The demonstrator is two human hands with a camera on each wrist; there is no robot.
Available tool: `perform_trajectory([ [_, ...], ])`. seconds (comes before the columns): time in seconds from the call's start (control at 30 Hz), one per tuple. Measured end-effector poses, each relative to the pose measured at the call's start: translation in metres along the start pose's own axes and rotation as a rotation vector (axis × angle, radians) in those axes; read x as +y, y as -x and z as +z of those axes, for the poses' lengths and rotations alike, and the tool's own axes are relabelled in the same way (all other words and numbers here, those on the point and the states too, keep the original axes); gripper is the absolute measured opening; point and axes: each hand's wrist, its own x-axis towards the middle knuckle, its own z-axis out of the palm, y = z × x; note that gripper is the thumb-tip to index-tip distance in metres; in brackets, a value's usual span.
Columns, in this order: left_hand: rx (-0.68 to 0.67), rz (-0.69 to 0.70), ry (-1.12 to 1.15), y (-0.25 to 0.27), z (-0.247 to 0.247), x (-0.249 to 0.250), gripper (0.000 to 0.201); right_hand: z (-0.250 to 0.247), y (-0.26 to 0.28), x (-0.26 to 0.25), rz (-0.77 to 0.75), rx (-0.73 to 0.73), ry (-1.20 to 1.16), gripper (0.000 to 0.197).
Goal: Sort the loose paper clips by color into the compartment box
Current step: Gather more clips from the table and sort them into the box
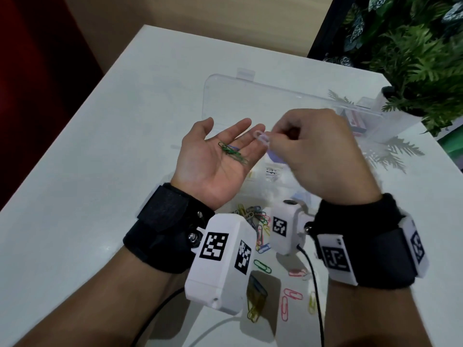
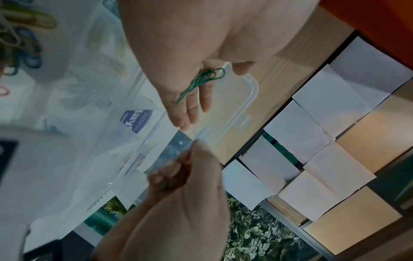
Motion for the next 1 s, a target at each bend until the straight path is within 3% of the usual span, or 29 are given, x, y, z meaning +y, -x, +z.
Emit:
perform_trajectory([
  [0.07, -0.001, 0.015, 0.000, -0.001, -0.001, 0.002, 0.054, -0.005, -0.003, 0.016, 0.070, 0.009, 0.066, 0.013],
  [0.23, -0.011, 0.006, -0.020, -0.002, -0.003, 0.003, 0.055, -0.003, -0.002, 0.039, 0.183, -0.167, 0.163, 0.012],
  [0.37, -0.035, -0.015, -0.009, -0.001, -0.002, 0.001, 0.057, -0.004, -0.003, 0.026, 0.052, -0.059, -0.004, 0.001],
  [0.57, -0.056, -0.060, -0.020, 0.006, 0.004, -0.007, 0.067, 0.015, 0.004, -0.006, -0.138, -0.219, -0.054, 0.023],
  [0.67, -0.049, -0.074, -0.039, 0.005, 0.002, -0.009, 0.067, 0.018, 0.004, -0.008, -0.132, -0.259, -0.028, 0.020],
  [0.87, -0.140, -0.096, -0.061, 0.000, -0.006, -0.008, 0.073, 0.022, 0.002, -0.003, -0.156, -0.205, -0.046, 0.024],
  [1.0, -0.116, -0.089, -0.042, -0.003, -0.007, -0.005, 0.054, 0.023, 0.000, 0.000, -0.136, -0.162, -0.181, 0.022],
])
